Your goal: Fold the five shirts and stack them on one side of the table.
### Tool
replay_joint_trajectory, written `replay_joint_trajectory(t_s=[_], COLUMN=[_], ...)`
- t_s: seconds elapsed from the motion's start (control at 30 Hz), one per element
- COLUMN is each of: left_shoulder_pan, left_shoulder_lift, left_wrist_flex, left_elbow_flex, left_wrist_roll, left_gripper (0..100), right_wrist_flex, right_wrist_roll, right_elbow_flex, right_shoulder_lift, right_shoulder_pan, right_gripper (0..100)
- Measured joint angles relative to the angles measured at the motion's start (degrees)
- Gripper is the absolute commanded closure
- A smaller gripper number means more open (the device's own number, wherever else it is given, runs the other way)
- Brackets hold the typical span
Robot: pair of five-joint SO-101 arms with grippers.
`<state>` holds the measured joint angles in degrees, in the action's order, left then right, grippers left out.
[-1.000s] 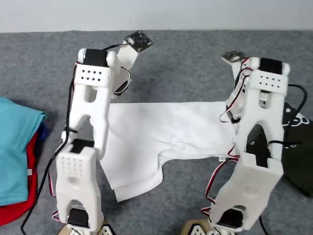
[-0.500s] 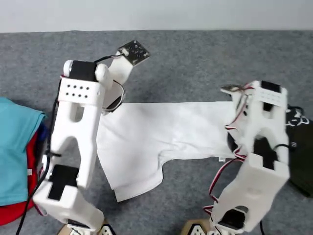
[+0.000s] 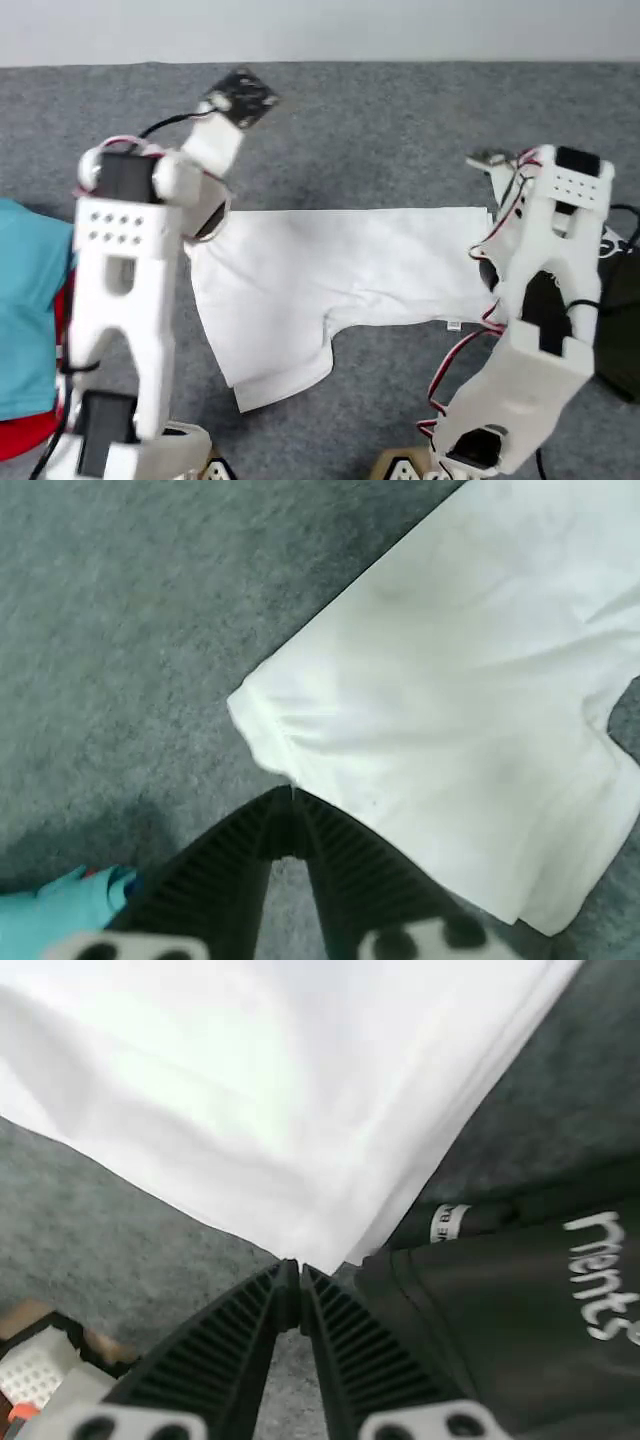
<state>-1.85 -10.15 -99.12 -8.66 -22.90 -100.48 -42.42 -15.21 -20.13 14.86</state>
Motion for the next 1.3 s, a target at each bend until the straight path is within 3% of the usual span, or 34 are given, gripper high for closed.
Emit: replay_joint_trajectory(t_s=[0.33, 0.53, 0.63, 0.8, 1.07, 1.3], left_shoulder_pan=[21.9, 36.4, 41.7, 46.6, 50.5, 52.4], left_shoulder_lift=[-11.0, -11.6, -11.6, -11.7, -11.7, -11.7], left_wrist_flex=[-0.1, -0.1, -0.1, -0.2, -0.2, -0.2], left_elbow_flex=[10.1, 10.1, 10.1, 11.2, 16.4, 16.9], left_wrist_roll=[0.1, -0.1, -1.6, -3.1, -4.0, -4.2], left_gripper=[99, 99, 99, 99, 99, 99], right_wrist_flex=[0.0, 2.5, 5.2, 10.8, 22.8, 23.9], right_wrist_roll=[1.5, 9.1, 10.2, 10.5, 10.5, 10.5], right_elbow_flex=[16.5, 26.9, 29.9, 34.5, 38.2, 38.2], right_shoulder_lift=[18.9, 25.4, 26.1, 26.2, 25.9, 21.5], right_shoulder_pan=[-20.4, -37.3, -45.8, -54.7, -61.9, -69.0], right_gripper=[98.8, 98.0, 90.4, 75.7, 78.8, 79.0])
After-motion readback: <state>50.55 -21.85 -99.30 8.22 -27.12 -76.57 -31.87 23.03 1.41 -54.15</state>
